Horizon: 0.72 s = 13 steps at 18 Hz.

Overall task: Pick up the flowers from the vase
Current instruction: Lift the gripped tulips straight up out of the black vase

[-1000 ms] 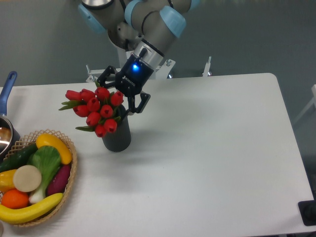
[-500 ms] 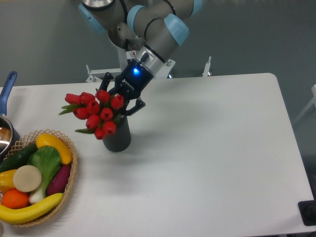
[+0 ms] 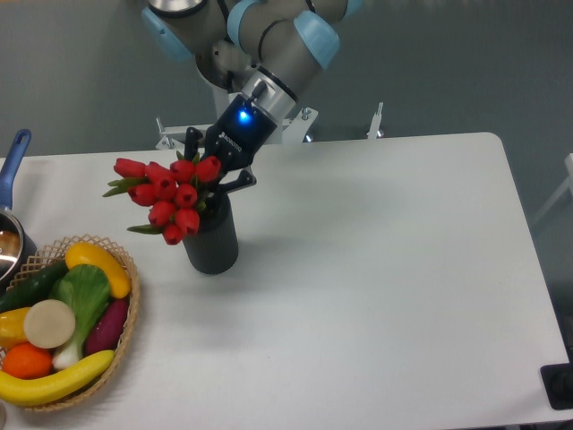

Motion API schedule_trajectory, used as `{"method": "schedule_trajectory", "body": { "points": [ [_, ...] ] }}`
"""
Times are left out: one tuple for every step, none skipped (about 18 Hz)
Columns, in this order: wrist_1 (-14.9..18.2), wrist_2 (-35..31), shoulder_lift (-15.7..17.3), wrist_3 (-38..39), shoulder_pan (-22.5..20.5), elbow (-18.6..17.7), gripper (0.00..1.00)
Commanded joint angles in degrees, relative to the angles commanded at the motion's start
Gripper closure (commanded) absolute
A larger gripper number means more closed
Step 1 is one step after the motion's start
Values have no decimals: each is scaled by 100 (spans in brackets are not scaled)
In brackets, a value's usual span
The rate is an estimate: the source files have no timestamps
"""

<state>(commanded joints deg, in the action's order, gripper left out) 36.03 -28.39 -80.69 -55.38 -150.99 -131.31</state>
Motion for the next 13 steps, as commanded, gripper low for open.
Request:
{"method": "schedule_trajectory", "body": {
  "points": [
    [0, 0, 79, 71, -18, 44, 100],
    [9, 0, 141, 158, -35, 105, 100],
    [9, 0, 142, 290, -44, 193, 100],
    [9, 0, 133, 413, -53, 298, 100],
    [9, 0, 115, 519, -70, 403, 100],
    [9, 0, 107, 633, -62, 483, 100],
    [9, 9, 98, 677, -70, 536, 100],
    [9, 9, 98, 687, -70, 597, 100],
    [9, 9, 98, 704, -70, 667, 100],
    [9, 0, 80, 730, -70, 764, 100],
    [18, 0, 63, 774, -79, 843, 100],
    [18, 0, 54, 862, -88, 922, 100],
    [18, 0, 54, 949, -123, 993, 100]
  ]
}}
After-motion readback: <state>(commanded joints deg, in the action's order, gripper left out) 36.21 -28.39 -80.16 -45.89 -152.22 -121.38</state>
